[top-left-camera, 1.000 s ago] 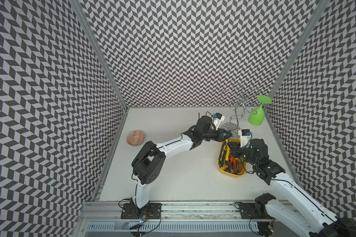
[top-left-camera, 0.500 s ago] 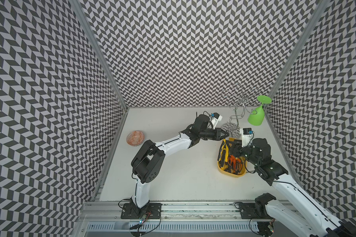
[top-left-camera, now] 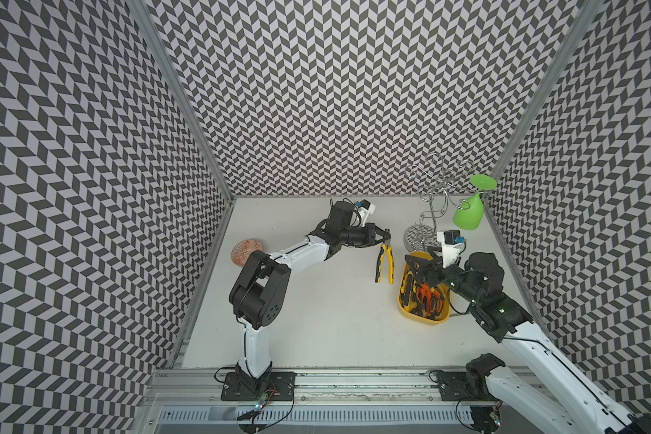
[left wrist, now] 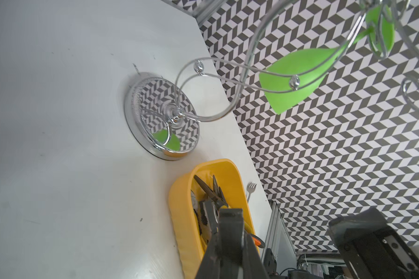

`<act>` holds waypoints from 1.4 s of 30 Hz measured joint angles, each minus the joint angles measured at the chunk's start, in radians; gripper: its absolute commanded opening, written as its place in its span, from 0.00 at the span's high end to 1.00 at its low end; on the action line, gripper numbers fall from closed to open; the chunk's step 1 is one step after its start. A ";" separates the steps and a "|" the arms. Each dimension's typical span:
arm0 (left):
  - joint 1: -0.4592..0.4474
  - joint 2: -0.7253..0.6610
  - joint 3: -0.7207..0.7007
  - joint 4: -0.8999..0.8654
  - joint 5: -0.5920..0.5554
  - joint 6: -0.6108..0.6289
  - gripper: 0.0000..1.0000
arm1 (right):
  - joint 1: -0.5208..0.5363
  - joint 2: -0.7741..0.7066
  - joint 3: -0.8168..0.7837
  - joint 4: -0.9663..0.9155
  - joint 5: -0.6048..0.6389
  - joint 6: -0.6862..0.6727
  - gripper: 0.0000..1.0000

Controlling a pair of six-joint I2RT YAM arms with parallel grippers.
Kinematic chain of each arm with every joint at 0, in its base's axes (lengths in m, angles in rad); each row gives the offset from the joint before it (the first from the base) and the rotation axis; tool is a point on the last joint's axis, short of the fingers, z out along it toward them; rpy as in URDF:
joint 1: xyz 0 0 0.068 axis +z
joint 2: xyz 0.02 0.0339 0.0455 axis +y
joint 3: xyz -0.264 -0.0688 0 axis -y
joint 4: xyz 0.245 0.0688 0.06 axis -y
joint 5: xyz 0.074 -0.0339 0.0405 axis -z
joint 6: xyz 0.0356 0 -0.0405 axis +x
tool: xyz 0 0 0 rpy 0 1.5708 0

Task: Take the pliers out of the storage box
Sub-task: Pick up the pliers from the storage box, then place the pliers at the center of the board.

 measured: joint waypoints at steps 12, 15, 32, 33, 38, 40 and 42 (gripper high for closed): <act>0.050 0.383 0.294 -0.004 0.013 0.038 1.00 | 0.003 0.022 -0.019 0.045 -0.044 0.015 0.05; 0.058 0.470 0.376 -0.019 0.027 0.024 1.00 | 0.003 0.029 -0.028 0.046 -0.043 0.016 0.05; 0.087 0.594 0.550 -0.069 0.079 -0.020 0.87 | 0.004 0.104 -0.018 0.020 -0.002 -0.009 0.05; 0.090 0.597 0.550 -0.066 0.080 -0.027 0.86 | 0.004 0.108 -0.017 0.020 -0.001 -0.011 0.05; 0.105 0.623 0.550 -0.050 0.095 -0.051 0.77 | 0.004 0.114 -0.017 0.014 0.004 -0.012 0.05; 0.109 0.637 0.546 -0.046 0.087 -0.035 0.73 | 0.004 0.114 -0.017 0.013 0.010 -0.012 0.05; 0.116 0.641 0.539 -0.026 0.084 -0.027 0.69 | 0.004 0.114 -0.017 0.011 0.022 -0.013 0.06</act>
